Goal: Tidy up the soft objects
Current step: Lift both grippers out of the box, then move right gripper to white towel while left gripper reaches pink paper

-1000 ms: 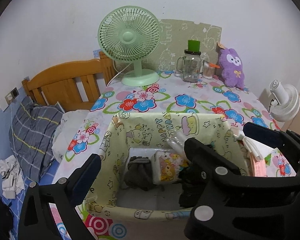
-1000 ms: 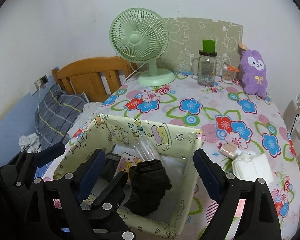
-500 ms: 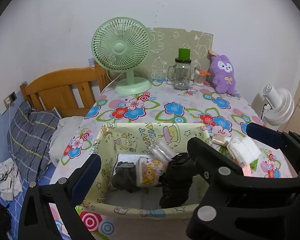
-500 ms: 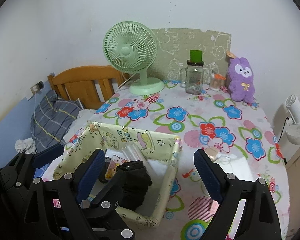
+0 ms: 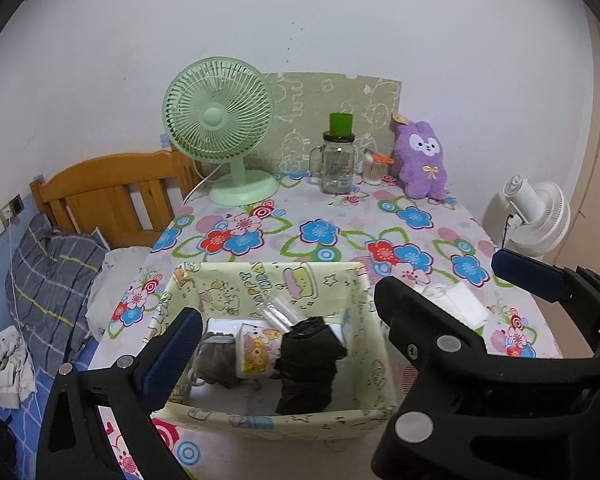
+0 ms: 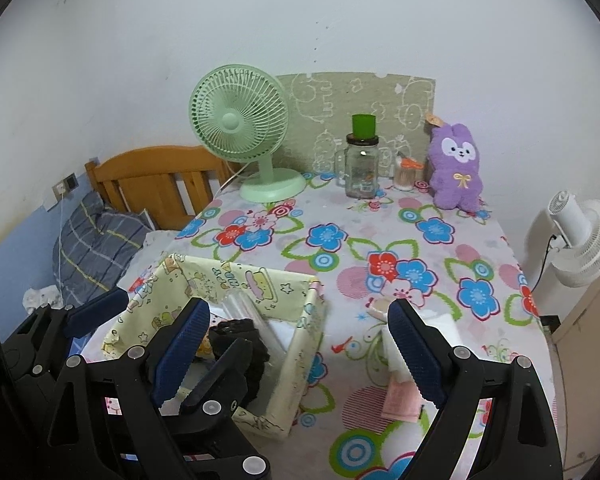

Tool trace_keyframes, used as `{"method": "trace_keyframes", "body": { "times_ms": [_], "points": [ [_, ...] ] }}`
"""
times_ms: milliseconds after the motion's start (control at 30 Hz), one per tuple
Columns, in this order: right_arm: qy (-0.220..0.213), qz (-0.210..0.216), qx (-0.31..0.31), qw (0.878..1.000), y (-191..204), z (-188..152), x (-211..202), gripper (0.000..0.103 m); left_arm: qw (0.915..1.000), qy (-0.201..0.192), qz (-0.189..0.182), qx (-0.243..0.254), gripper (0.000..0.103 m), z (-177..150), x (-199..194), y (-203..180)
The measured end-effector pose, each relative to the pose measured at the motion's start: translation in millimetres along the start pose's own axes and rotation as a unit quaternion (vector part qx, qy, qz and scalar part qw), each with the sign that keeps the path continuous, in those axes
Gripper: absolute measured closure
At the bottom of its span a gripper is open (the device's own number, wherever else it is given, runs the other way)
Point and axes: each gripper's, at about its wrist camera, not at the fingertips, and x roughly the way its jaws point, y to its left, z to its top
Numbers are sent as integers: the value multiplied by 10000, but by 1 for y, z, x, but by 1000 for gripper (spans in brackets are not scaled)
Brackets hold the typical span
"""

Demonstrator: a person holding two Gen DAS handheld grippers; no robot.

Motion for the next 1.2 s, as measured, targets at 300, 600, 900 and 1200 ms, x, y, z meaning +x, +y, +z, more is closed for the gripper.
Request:
{"method": "trace_keyframes", "body": {
  "times_ms": [300,600,900,1200],
  "points": [
    [-140,-168,92,9997,-19,-2,-16,10,9999,-119,-95,41,1,2,-7,-21],
    [-162,-305,200,9992,-40,-8,-27,10,9997,-100,-190,129,1,1,-6,-45],
    [-176,-463,238,9985,-64,-18,-32,10,9993,-94,-295,213,2,-4,-1,-69],
    [-182,-496,273,9982,-85,-31,-32,10,9987,-1,-420,301,5,-15,8,-92]
  ]
}}
